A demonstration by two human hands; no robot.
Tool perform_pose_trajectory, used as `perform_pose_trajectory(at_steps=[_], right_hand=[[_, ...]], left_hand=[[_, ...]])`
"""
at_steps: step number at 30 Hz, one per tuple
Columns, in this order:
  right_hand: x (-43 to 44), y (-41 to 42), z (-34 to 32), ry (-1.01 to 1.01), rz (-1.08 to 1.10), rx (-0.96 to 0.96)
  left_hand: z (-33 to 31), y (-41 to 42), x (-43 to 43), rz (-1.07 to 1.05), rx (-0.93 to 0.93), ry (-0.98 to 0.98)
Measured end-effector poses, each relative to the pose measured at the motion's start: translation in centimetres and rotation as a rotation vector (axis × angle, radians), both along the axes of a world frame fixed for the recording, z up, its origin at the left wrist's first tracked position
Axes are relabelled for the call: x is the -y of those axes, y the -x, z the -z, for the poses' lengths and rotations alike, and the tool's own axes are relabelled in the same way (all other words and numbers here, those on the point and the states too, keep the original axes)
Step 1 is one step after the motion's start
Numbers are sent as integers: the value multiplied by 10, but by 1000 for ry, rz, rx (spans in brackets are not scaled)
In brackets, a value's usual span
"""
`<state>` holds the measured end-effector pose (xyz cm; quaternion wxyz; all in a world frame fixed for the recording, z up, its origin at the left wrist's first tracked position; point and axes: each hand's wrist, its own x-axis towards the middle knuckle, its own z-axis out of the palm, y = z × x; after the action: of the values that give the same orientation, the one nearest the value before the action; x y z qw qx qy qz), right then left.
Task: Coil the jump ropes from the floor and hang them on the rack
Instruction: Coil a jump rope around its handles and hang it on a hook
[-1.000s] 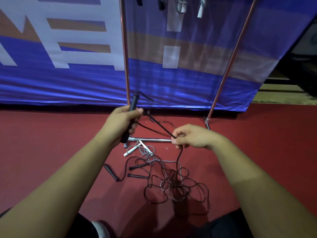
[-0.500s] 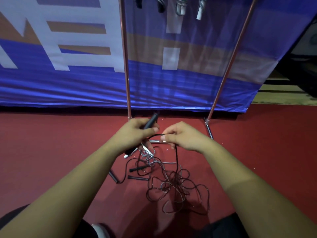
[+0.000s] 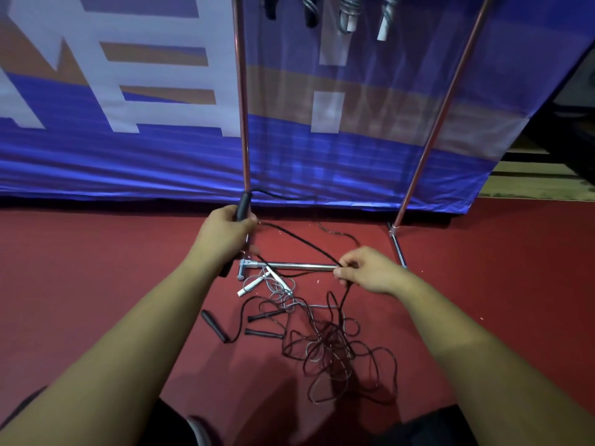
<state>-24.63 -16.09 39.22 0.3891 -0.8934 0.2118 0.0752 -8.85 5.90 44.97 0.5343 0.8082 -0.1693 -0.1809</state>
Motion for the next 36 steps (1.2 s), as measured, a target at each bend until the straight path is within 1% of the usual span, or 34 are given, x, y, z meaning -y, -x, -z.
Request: perform_pose_trajectory(at_steps=[2, 3, 4, 7, 9, 10, 11, 12, 13, 16, 18, 19, 20, 21, 22, 24, 25, 26, 28, 29, 30, 32, 33, 35, 36], right_hand=[[-11, -2, -11, -74, 0, 77], [-18, -3, -17, -120, 5, 119], [-24, -4, -23, -161, 22, 165], [-38, -10, -39, -245, 50, 320], [-40, -12, -47, -326, 46, 411], [-39, -12, -50, -325, 37, 441], [-37, -10, -52, -282, 17, 452], [-33, -8, -51, -206, -12, 436], [-28, -6, -47, -123, -52, 393], [-3, 0, -25, 32, -135, 105], [18, 4, -9, 109, -143, -94], [26, 7, -5, 129, -134, -162], [33, 9, -2, 126, -116, -200], [37, 11, -2, 99, -89, -193], [39, 11, -3, 49, -42, -150], [36, 9, -10, -108, 75, 5], [31, 7, -14, -172, 113, 75], [25, 4, -20, -194, 120, 115], [9, 1, -31, -100, 40, 105], [-2, 1, -36, -28, -22, 89], [-10, 1, -40, 14, -74, 86], [-26, 1, -46, -41, -105, 149], [-32, 0, -49, -98, -96, 203], [-35, -4, -49, -202, -46, 307], [-32, -5, -48, -239, -21, 330]], left_hand=[[3, 2, 1, -1, 112, -80], [3, 4, 3, 34, 129, -73], [2, 8, 6, 85, 108, -39], [1, 26, 13, 326, -61, 70], [3, 35, 14, 505, -114, 25], [4, 37, 14, 572, -116, -16], [5, 38, 15, 596, -125, -37], [4, 38, 15, 568, -152, -18], [3, 36, 16, 511, -204, 52], [-10, 24, 12, 330, -328, 359], [-17, 12, 5, 242, -334, 466], [-20, 7, 2, 212, -315, 472], [-21, 1, -2, 187, -281, 438], [-21, -4, -5, 175, -228, 353], [-19, -8, -7, 165, -152, 206], [-10, -16, -11, 139, 31, -142], [-5, -18, -11, 125, 118, -273], [-2, -19, -10, 124, 186, -349], [0, -14, -6, 175, 268, -395], [0, -10, -3, 232, 257, -371], [0, -3, 0, 302, 201, -311], [1, 12, 7, 427, 12, -149], [1, 19, 10, 485, -45, -110], [2, 31, 14, 618, -31, -159], [2, 35, 15, 652, -13, -192]])
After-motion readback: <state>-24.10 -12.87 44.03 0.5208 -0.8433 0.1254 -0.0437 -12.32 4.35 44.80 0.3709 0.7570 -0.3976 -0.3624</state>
